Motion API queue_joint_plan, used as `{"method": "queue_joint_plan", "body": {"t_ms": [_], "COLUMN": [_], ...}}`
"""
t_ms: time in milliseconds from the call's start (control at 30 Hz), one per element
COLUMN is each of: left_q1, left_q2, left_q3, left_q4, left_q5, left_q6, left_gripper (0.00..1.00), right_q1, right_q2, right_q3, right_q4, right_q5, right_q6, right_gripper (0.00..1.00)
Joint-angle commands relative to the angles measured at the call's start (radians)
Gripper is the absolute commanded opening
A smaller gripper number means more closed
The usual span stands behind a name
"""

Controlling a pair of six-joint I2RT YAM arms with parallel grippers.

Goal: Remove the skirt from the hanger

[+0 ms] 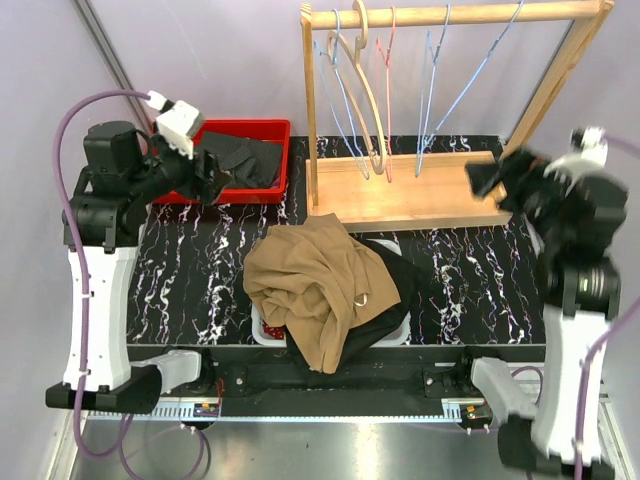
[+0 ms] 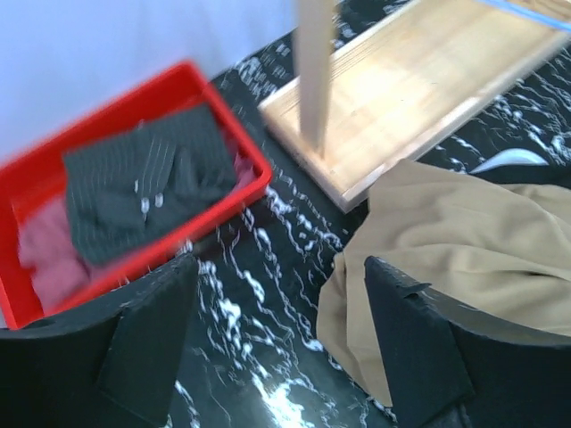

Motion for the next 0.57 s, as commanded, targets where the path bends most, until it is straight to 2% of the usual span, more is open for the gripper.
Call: {"method": "queue_joint_plan", "body": {"t_ms": [0,100,167,233,333,533], "left_q1": [0.091,0.091,0.114,0.119,0.121,0.125], "left_q2": [-0.046,-0.130,-0.167,-0.215,-0.252,-0.252], "left_q3": [-0.116,-0.249,-0.350,-0.427,-0.481,-0.483], "left_q4": [0.083,0.132,0.180,0.213,0.238,0.255], "left_q5": [-0.006,-0.081,-0.127,-0.151,-0.162,-0.185], "left_q6": [-0.118,-0.157,-0.186,-0.205,-0.239,-0.266], "left_gripper": [0.69,0.65,0.67,0.73,0.78,0.82], "right_q1": [0.119,0.202,0.222,0.234,0.254,0.269], "right_q2": [-0.217,-0.349,-0.410,-0.427,-0.412,-0.349], "right_q3": [-0.221,-0.296,-0.321,-0.329,-0.312,-0.261], "right_q4": [-0.153,-0.233,-0.262,-0.267,-0.253,-0.224], "right_q5": [0.293,0.369,0.367,0.370,0.345,0.275], "right_q6": [-0.080,-0.147,-0.158,-0.167,-0.172,-0.170], "right_gripper": [1.00,1.00,1.00,1.00,1.00,1.00]}}
